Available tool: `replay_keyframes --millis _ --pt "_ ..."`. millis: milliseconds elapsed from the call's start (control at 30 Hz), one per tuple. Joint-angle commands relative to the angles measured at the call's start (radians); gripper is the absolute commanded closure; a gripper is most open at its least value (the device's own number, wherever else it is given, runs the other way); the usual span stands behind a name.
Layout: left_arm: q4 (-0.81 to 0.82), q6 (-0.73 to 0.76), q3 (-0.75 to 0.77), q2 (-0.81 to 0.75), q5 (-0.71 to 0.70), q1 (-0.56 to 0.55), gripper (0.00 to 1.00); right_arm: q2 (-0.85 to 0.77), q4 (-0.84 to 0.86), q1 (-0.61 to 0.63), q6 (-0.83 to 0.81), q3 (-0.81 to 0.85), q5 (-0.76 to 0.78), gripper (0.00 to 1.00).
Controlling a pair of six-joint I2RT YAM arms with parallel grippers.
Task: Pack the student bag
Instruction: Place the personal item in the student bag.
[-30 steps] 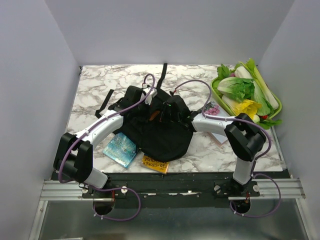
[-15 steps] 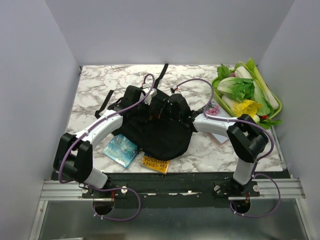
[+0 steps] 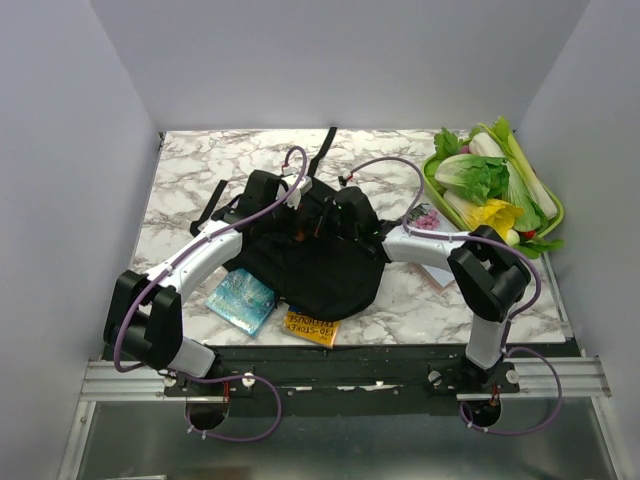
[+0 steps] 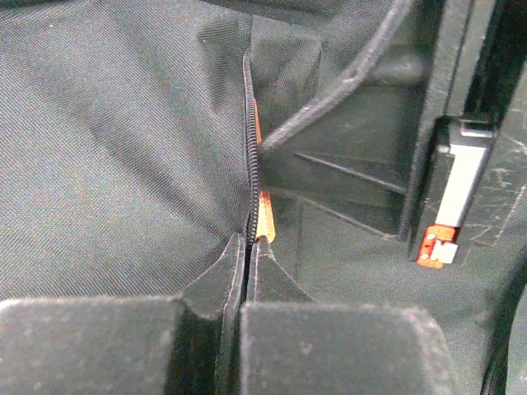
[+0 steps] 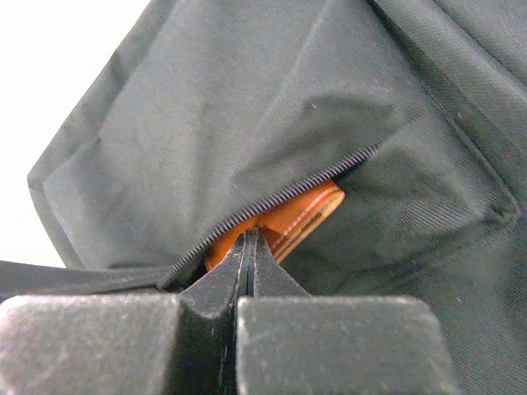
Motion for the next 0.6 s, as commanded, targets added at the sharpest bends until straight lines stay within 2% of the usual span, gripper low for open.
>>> replay_keyframes --millis 0,300,567 --pt "-0.019 0.005 -0.002 -0.033 0.058 0.004 1.00 -0.066 0.004 0.007 -0.016 -0.076 0.014 0.99" --pt "-0.011 -0.004 -0.010 -0.033 0.065 0.004 1.00 -0.105 0.067 0.005 -0.009 -0.143 0.014 0.99" --pt "-0.011 -0.008 -0.013 -0.036 0.070 0.004 1.00 -0.045 0.085 0.005 0.004 -0.094 0.002 0.99"
